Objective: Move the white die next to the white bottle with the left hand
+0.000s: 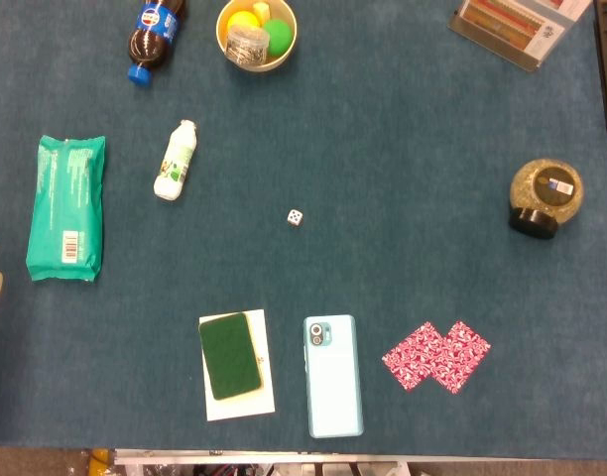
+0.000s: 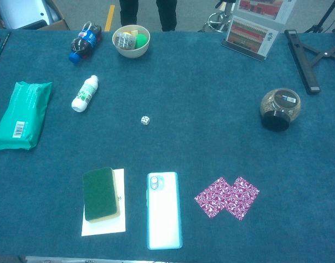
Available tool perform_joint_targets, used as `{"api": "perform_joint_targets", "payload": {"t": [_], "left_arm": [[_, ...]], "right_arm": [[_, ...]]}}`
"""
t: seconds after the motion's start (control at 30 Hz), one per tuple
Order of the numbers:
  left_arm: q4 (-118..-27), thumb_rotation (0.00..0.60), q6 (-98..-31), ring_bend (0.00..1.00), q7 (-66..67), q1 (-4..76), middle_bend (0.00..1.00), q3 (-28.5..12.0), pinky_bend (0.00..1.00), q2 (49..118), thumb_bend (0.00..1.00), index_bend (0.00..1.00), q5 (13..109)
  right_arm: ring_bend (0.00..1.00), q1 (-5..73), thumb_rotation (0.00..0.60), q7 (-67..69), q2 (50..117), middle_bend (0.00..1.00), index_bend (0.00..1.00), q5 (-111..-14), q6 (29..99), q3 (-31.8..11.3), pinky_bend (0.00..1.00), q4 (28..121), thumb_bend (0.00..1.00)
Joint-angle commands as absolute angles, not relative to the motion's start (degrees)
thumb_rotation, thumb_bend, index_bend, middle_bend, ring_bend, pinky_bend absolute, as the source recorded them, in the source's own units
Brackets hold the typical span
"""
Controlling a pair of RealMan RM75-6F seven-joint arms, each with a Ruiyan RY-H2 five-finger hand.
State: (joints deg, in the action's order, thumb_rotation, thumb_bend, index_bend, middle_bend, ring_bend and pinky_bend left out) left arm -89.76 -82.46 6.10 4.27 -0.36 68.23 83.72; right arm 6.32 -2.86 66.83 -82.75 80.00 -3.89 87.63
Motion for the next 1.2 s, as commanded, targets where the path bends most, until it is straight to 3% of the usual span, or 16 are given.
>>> {"api": "perform_joint_targets", "payload": {"t": [0.03,0.83,1.0,1.2], "left_arm": [[-89.9,0.600,-82.5,0.34,6.1,4.2,0.45,-0.3,0.53,68.3,0.31,0.43,83.9],[-95.7,0.600,-80.7,0.31,3.9,7.2,0.39,0.0,0.52,68.3,0.31,0.43,89.1],[-100.3,0.600,-77.4,0.14,6.4,10.0,0.35,-0.7,0.28,68.6,0.31,0.43,89.5],[-104.4,0.600,-71.3,0.07,8.9,14.2,0.29,-1.1,0.18,69.7,0.31,0.43,89.1]], "right_arm": [[0.26,6.3,0.600,-2.9,66.8,0.37,0.48,-82.7,80.1,-3.9,0.34,87.6,0.21],[0.26,11.9,0.600,-0.1,67.9,0.37,0.48,-86.0,75.5,-5.0,0.34,86.1,0.21],[0.26,14.3,0.600,-1.3,68.1,0.37,0.48,-86.3,73.8,-6.0,0.34,86.7,0.21],[0.26,18.1,0.600,-4.8,67.6,0.37,0.48,-87.2,71.6,-7.6,0.34,89.3,0.21]]}}
